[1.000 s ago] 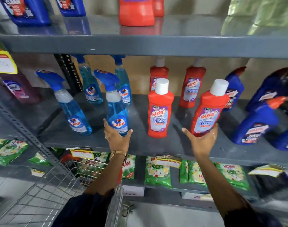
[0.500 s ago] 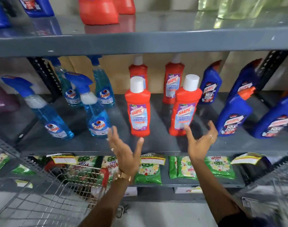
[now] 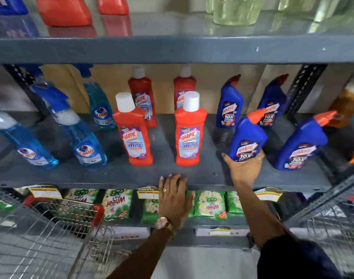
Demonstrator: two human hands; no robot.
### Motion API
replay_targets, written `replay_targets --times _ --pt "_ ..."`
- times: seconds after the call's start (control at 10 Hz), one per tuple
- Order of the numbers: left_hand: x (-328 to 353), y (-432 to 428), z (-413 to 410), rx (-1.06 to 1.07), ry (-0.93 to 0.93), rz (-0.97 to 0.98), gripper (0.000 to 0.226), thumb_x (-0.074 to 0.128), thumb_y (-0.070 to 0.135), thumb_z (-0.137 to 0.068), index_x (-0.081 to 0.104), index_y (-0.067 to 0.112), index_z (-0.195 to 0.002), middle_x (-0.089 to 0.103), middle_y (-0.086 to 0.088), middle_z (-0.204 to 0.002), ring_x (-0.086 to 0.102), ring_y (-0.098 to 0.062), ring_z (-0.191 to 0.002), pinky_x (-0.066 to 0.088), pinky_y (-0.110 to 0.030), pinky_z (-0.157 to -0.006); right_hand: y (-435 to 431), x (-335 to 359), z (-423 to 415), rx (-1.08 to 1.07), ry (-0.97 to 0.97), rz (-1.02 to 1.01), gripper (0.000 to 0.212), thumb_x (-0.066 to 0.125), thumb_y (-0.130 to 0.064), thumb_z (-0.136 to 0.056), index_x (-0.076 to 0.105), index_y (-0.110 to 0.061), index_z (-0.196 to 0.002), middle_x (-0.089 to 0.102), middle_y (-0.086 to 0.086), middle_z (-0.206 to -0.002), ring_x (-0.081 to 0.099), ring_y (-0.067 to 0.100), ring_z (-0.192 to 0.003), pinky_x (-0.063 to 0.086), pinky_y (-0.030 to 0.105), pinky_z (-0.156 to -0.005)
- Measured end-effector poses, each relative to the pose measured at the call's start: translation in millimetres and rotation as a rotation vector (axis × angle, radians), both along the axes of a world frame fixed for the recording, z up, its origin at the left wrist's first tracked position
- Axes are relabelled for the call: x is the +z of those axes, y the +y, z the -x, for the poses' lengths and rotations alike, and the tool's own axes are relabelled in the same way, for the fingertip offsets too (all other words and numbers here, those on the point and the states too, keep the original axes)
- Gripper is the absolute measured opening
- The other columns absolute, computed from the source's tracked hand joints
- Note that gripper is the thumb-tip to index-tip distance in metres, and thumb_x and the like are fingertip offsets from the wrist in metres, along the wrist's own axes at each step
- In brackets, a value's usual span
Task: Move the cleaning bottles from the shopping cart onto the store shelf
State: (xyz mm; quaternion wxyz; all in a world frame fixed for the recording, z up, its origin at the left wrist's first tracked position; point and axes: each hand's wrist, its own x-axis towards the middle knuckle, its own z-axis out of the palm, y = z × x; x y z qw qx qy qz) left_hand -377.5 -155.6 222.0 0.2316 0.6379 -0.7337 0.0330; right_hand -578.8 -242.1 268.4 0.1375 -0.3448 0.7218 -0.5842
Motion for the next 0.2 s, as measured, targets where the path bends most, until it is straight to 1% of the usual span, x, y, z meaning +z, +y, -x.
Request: replay_targets --times 0.1,0.2 --pt "9.1 5.4 0.6 -0.009 -0.04 -0.029 0.043 0.043 0.048 -0.086 0.053 0.022 -0.118 0.062 -0.005 -0.122 0.055 -0.028 -0.118 0.028 -0.046 -0.111 5.0 5.7 1.1 0.05 0.008 -0.001 0.107 0.092 -0.038 -0.039 0.04 -0.005 -0.127 0.057 0.018 -0.124 0.055 0.031 -0.113 0.045 0.039 -0.098" --pt "15.6 1.8 -3.8 -0.051 -0.111 -0.069 0.048 0.038 0.055 -0.088 0.05 0.022 -0.12 0.06 -0.005 -0.123 0.054 -0.028 -0.115 0.039 -0.046 -0.107 12.1 9.7 0.7 0.093 0.033 -0.022 0.124 0.092 -0.042 -0.039 0.028 -0.003 -0.138 0.046 0.021 -0.135 0.043 0.033 -0.125 0.035 0.04 -0.108"
